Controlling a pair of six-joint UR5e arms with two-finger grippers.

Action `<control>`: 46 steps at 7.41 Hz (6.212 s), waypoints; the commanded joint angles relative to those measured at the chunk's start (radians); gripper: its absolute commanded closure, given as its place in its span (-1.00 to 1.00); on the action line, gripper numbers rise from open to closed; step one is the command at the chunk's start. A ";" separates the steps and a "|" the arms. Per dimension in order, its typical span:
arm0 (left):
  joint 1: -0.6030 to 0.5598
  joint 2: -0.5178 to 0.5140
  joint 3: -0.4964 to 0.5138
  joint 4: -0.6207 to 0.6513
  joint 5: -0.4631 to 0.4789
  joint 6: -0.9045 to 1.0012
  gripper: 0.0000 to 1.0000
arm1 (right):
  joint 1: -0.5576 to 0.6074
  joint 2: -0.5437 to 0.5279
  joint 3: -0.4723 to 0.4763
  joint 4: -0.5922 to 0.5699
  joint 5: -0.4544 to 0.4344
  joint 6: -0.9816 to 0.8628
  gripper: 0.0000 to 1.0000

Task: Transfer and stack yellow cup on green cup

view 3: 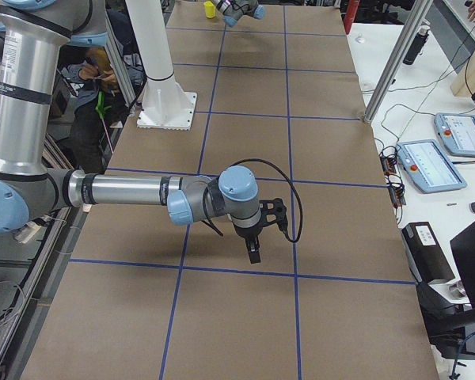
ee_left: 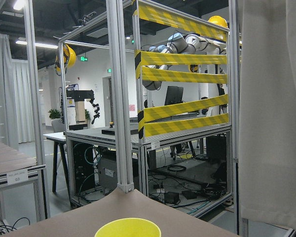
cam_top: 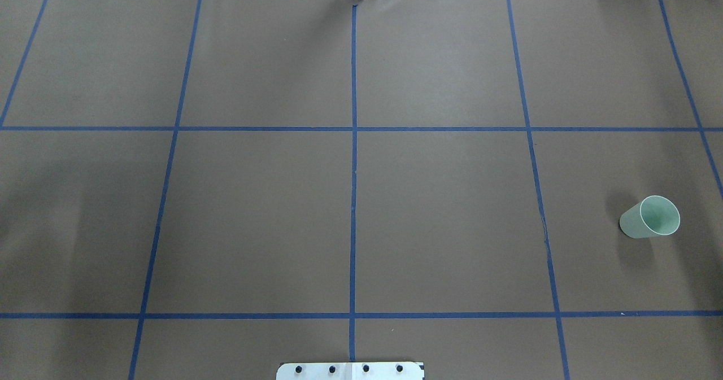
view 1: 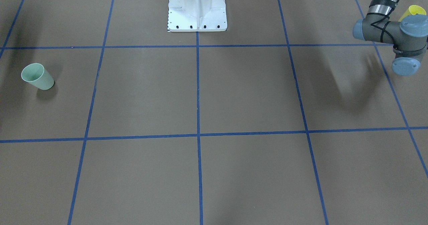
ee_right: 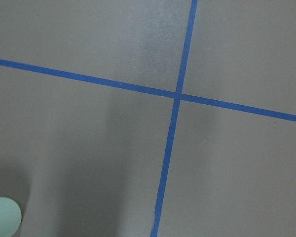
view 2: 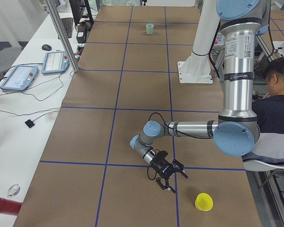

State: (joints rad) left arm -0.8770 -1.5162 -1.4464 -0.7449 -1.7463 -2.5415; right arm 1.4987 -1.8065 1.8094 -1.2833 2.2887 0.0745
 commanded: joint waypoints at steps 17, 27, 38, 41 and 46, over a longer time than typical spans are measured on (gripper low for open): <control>0.101 0.083 0.354 -0.335 -0.309 -0.007 -1.00 | 0.000 -0.047 -0.004 0.101 0.003 0.001 -1.00; 0.119 0.119 0.348 -0.372 -0.274 0.062 0.31 | 0.000 -0.042 -0.018 0.101 0.000 0.010 -1.00; -0.070 0.226 0.294 -0.991 0.583 0.462 0.57 | 0.000 -0.028 -0.025 0.101 -0.002 0.013 -1.00; -0.172 0.218 0.288 -1.398 0.656 0.837 0.59 | 0.000 -0.028 -0.012 0.102 0.000 0.013 -1.00; -0.456 0.093 0.288 -2.065 0.648 1.618 0.63 | 0.002 -0.030 -0.027 0.171 -0.002 0.014 -1.00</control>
State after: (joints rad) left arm -1.3143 -1.3897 -1.1578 -2.6953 -1.0930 -1.0143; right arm 1.5000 -1.8371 1.7829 -1.1140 2.2872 0.0884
